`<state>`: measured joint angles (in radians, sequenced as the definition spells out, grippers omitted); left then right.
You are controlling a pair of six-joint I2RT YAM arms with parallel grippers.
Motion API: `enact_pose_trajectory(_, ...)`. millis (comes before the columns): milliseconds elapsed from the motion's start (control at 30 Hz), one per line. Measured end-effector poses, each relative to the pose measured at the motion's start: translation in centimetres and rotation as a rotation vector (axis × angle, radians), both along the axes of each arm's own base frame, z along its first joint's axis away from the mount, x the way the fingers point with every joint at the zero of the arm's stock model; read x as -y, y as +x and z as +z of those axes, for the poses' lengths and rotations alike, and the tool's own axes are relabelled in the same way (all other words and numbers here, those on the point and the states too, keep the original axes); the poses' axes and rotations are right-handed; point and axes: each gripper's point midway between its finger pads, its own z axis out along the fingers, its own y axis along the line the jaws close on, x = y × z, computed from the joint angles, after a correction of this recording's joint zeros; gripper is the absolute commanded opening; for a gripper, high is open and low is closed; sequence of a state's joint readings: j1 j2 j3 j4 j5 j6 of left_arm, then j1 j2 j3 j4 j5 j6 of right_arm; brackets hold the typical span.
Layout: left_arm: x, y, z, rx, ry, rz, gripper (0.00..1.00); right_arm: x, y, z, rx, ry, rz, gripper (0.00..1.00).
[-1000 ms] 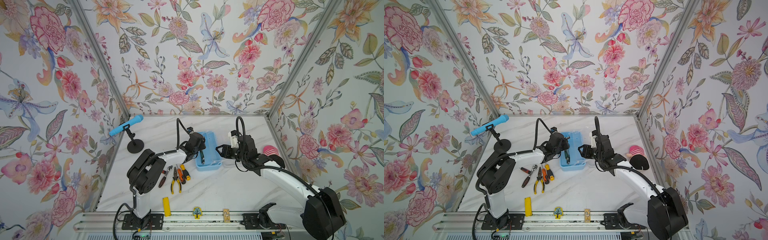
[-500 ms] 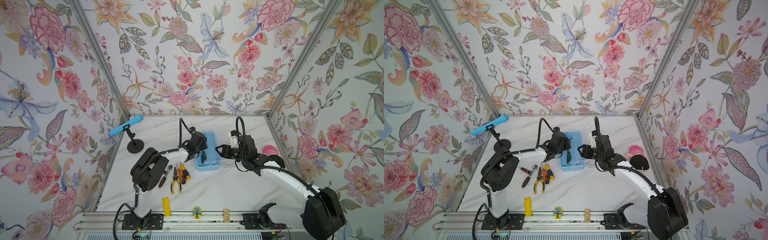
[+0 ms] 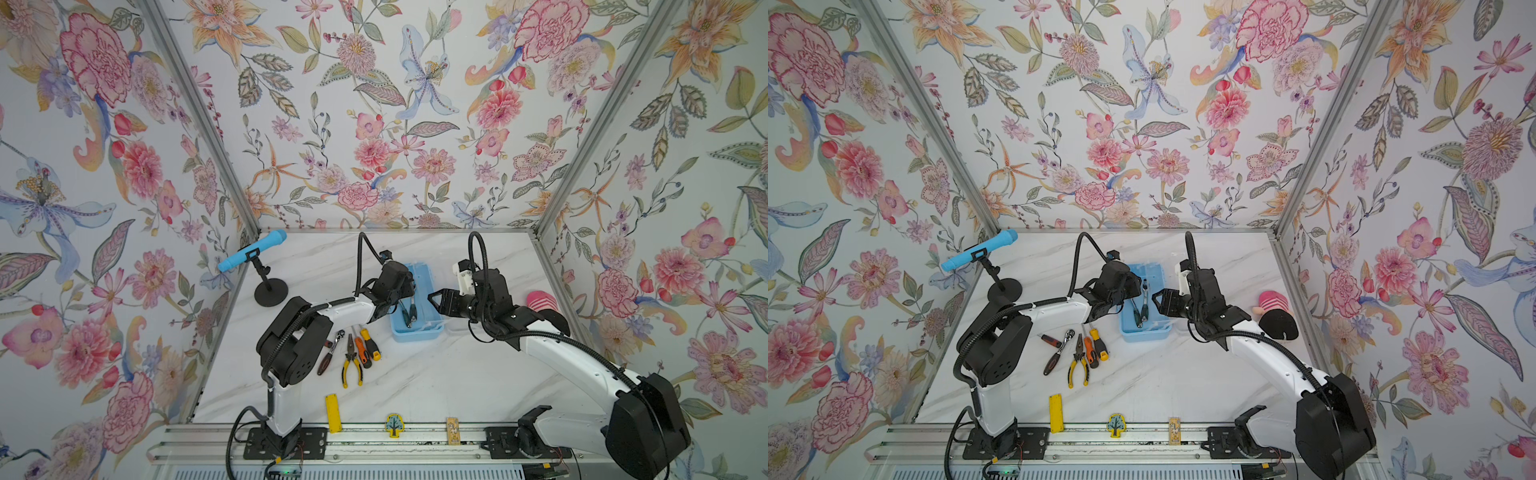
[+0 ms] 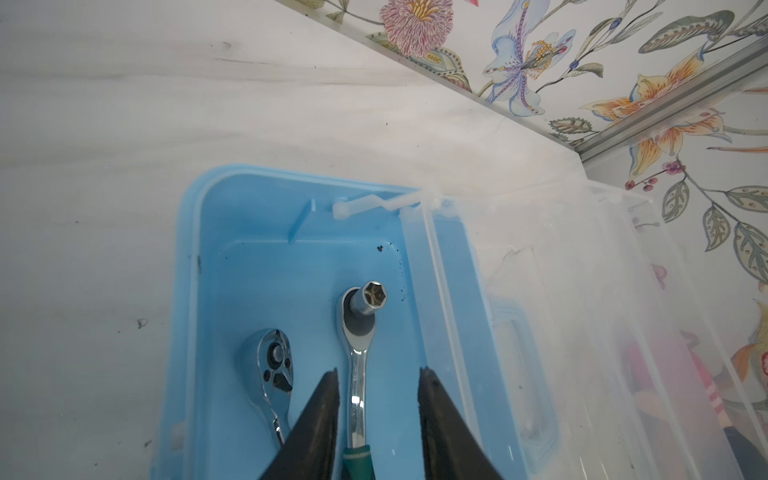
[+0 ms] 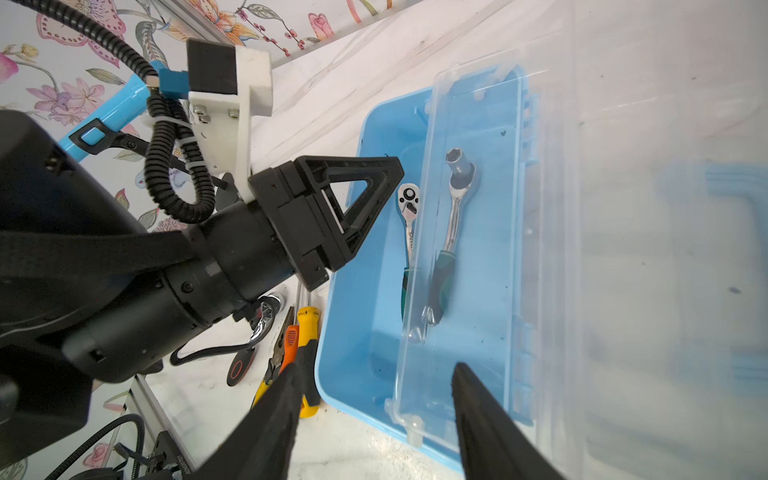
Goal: Pack the tool kit
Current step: 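Release the ratchet in the box and return the left gripper to the tools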
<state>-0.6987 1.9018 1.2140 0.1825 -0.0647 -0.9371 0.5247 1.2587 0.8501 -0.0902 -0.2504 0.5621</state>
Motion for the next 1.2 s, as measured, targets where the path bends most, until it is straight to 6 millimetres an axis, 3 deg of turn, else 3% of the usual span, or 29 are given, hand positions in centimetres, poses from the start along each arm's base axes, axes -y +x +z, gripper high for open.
enact_pose_trajectory(133, -0.9, -0.3, 4.5, 0.082, 0.01, -0.012, 0.42, -0.8, 0.0, 1.5, 0.03, 0.003, 0.018, 0.59)
enact_pose_trajectory(267, -3.1, -1.8, 9.1, 0.169, 0.004, -0.014, 0.44, -2.0, -0.6, 2.3, 0.056, -0.011, 0.05, 0.59)
enact_pose_trajectory(367, -5.6, -3.4, 9.8, 0.182, 0.035, 0.005, 0.45, -3.1, -0.9, 2.2, 0.063, -0.033, 0.076, 0.59)
enact_pose_trajectory(467, -8.5, -5.0, 8.4, 0.152, 0.087, 0.037, 0.46, -4.5, -1.3, 1.2, 0.055, -0.076, 0.108, 0.59)
enact_pose_trajectory(700, -15.5, -8.5, 2.4, 0.012, 0.205, 0.131, 0.49, -7.1, -1.9, -1.4, 0.03, -0.174, 0.174, 0.6)
enact_pose_trajectory(900, -20.5, -10.3, 1.7, -0.014, 0.218, 0.262, 0.49, -7.5, -1.9, -2.5, 0.016, -0.197, 0.185, 0.6)
enact_pose_trajectory(1200, -24.4, -12.7, -1.4, -0.108, 0.252, 0.38, 0.52, -8.1, -1.7, -3.5, 0.001, -0.196, 0.198, 0.62)
